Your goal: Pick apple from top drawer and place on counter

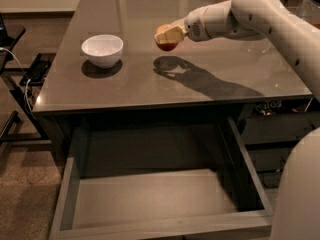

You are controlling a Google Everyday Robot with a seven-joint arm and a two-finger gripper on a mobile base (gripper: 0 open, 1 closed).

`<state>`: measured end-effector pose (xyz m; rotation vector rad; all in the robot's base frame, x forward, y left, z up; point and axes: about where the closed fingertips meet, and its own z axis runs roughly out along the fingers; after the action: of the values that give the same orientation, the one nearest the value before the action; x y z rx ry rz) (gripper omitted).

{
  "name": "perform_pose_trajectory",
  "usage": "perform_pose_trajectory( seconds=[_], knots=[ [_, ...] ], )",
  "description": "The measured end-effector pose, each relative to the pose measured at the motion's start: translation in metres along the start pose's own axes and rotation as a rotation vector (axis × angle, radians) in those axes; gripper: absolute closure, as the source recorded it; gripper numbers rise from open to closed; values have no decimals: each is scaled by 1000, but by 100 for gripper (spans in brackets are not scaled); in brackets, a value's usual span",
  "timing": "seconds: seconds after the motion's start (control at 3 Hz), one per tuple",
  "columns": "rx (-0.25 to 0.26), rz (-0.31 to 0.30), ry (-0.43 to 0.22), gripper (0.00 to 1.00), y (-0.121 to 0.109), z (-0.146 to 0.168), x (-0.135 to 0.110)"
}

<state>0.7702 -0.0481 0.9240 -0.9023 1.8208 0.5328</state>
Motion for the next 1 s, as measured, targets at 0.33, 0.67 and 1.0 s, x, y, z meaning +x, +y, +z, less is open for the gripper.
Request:
perform_pose_trajectory(
  seconds=[0.33, 0.67, 1.0],
  knots=[
    [-56, 36, 28, 100, 9, 2, 9],
    [-81, 63, 69, 100, 15, 4, 26],
    [-84, 83, 130, 100, 16, 9, 50]
  ],
)
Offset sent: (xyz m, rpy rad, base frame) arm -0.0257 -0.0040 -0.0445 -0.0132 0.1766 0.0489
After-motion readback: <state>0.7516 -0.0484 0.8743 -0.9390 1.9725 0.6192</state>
